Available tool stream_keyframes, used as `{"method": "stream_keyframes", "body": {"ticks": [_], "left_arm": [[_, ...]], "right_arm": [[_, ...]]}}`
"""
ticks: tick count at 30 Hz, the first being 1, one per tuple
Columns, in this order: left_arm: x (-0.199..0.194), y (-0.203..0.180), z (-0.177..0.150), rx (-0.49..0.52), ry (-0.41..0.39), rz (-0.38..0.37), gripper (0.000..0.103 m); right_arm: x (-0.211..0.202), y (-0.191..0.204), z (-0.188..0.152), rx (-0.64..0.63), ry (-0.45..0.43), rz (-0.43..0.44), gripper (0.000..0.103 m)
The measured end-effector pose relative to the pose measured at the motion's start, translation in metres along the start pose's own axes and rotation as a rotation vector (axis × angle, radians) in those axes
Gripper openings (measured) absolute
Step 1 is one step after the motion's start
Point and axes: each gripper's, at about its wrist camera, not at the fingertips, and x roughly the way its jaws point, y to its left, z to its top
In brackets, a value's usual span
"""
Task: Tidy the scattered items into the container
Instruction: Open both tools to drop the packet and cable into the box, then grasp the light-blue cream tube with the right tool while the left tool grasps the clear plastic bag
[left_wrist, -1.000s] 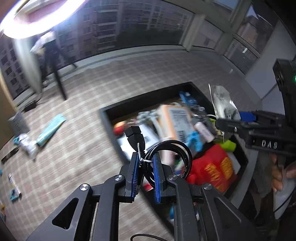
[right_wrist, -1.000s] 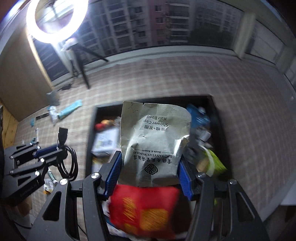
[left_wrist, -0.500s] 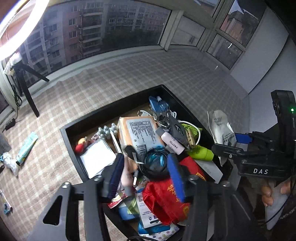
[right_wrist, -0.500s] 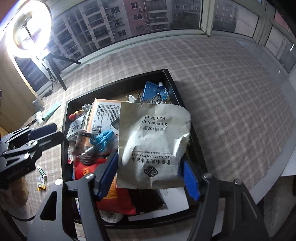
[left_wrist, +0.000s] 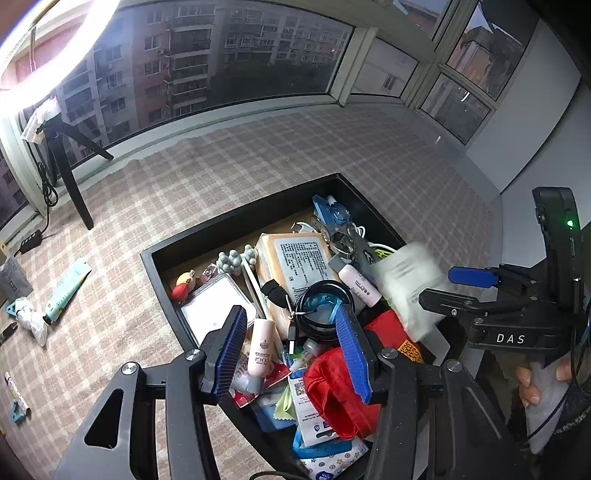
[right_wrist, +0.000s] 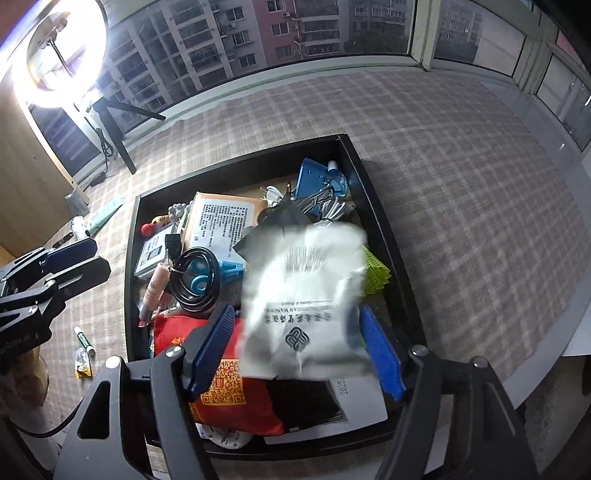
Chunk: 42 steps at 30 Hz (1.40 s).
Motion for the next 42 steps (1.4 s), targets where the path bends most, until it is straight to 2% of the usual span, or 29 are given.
{"method": "stream_keyframes", "body": {"ticks": [3, 14, 19, 25, 32, 36, 42], "left_arm": [[0.001, 0.0, 0.0, 0.001, 0.005, -0.002, 0.048], [-0.006, 0.008, -0.002, -0.023, 0.005, 0.002, 0.048], [-0.023, 0.027, -0.011, -0.038, -0.006, 0.035, 0.048], [-0.057, 0.078, -0.033, -0.097, -0.031, 0.115, 0.049], [-0.087, 0.163, -0.079, -0.256, -0.03, 0.228, 0.049], [-0.094, 0.217, -0.1, -0.393, -0.023, 0.273, 0.049], [-0.095, 0.269, -0.103, -0.496, -0.028, 0.331, 0.049]], "right_arm": [[0.001, -0.001, -0.001, 0.01, 0.006, 0.024, 0.073], [0.003, 0.005, 0.0, -0.013, 0.005, 0.006, 0.074], [0.004, 0.022, 0.0, -0.045, -0.006, 0.01, 0.074], [0.004, 0.051, 0.004, -0.097, -0.035, 0.039, 0.074], [0.014, 0.112, 0.006, -0.24, -0.046, 0.077, 0.074], [0.026, 0.154, 0.008, -0.291, -0.012, 0.123, 0.074], [0.05, 0.226, 0.024, -0.294, 0.07, 0.178, 0.074]]}}
